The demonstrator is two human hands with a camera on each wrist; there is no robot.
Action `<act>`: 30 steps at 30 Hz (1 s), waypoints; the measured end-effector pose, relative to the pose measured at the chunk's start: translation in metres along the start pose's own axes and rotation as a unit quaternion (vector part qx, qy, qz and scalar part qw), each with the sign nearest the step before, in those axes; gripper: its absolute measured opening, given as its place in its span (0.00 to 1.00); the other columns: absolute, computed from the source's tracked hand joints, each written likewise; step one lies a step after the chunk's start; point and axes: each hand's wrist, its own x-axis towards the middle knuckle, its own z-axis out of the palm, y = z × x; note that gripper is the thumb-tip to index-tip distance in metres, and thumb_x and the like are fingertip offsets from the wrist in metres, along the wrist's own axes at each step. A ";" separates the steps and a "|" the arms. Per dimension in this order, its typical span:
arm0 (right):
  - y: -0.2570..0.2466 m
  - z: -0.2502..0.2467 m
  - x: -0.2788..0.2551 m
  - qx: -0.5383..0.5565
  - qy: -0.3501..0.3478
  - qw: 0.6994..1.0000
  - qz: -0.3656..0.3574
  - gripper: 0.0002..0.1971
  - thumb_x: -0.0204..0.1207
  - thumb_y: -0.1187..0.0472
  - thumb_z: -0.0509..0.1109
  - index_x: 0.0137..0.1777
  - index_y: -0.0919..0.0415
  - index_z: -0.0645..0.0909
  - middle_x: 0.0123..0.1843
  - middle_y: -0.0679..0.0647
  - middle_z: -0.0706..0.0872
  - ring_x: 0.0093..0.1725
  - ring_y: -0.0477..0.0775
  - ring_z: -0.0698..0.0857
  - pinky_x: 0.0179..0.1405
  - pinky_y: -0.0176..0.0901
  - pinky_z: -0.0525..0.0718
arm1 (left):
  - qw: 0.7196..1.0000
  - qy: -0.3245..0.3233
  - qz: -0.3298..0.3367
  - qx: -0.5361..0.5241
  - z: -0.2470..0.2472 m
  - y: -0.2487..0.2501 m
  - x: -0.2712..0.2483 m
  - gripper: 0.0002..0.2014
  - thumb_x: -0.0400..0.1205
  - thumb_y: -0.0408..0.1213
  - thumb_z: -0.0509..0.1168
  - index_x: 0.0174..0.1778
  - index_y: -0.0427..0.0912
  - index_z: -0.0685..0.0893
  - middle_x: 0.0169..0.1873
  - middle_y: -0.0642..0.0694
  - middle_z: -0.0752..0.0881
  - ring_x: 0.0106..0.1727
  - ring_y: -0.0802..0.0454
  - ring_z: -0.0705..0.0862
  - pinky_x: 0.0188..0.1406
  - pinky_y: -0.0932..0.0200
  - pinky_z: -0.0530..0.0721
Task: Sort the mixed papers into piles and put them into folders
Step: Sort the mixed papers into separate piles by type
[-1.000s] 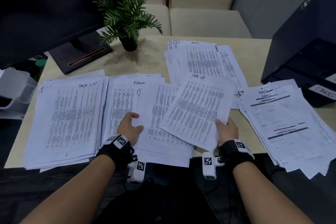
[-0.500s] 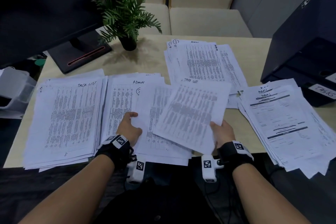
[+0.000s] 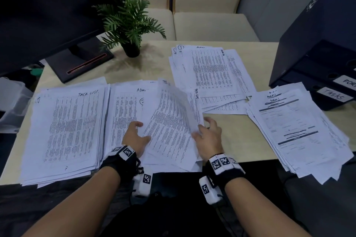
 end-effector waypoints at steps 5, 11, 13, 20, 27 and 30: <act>-0.019 0.007 -0.016 -0.100 0.086 0.985 -0.111 0.04 0.69 0.66 0.78 0.38 0.57 0.87 0.78 0.62 0.72 0.65 0.70 0.72 0.57 0.60 0.75 | 0.999 -0.009 -0.022 -0.026 -0.001 -0.005 0.001 0.31 0.78 0.27 0.69 0.71 0.55 0.66 0.79 0.36 0.65 0.67 0.25 0.77 0.61 0.33 0.79; 0.000 0.002 0.005 0.058 -0.002 0.994 0.092 0.13 0.78 0.58 0.71 0.60 0.62 0.80 0.69 0.58 0.78 0.59 0.57 0.81 0.58 0.47 0.81 | 0.998 -0.015 0.043 -0.032 -0.003 0.009 -0.008 0.36 0.80 0.26 0.67 0.82 0.44 0.59 0.75 0.48 0.69 0.75 0.49 0.70 0.75 0.47 0.68; 0.007 -0.008 0.007 0.149 0.008 0.975 0.163 0.18 0.77 0.57 0.73 0.63 0.63 0.76 0.59 0.56 0.82 0.53 0.56 0.83 0.51 0.43 0.79 | 0.995 -0.030 0.091 -0.001 -0.004 0.018 -0.012 0.34 0.79 0.31 0.68 0.80 0.47 0.64 0.74 0.49 0.73 0.75 0.47 0.72 0.75 0.41 0.70; 0.043 -0.039 0.018 0.380 -0.023 0.895 0.231 0.14 0.79 0.54 0.72 0.60 0.60 0.78 0.54 0.58 0.88 0.51 0.57 0.88 0.56 0.56 0.87 | 0.978 -0.060 0.197 -0.037 0.006 0.064 -0.031 0.27 0.78 0.29 0.69 0.73 0.44 0.72 0.64 0.47 0.83 0.65 0.47 0.82 0.70 0.41 0.76; 0.050 -0.104 0.047 0.575 -0.080 0.791 0.192 0.23 0.63 0.67 0.77 0.59 0.70 0.80 0.48 0.60 0.90 0.46 0.58 0.89 0.45 0.49 0.89 | 0.963 -0.083 0.246 -0.069 0.036 0.102 -0.047 0.19 0.73 0.27 0.70 0.55 0.50 0.80 0.51 0.49 0.88 0.55 0.50 0.86 0.63 0.45 0.81; 0.051 -0.130 0.053 0.541 -0.068 0.830 0.122 0.13 0.72 0.75 0.68 0.55 0.65 0.81 0.45 0.53 0.91 0.46 0.54 0.89 0.45 0.45 0.87 | 0.966 -0.063 0.244 -0.060 0.053 0.112 -0.049 0.20 0.75 0.20 0.68 0.50 0.52 0.80 0.48 0.50 0.88 0.51 0.54 0.86 0.60 0.47 0.82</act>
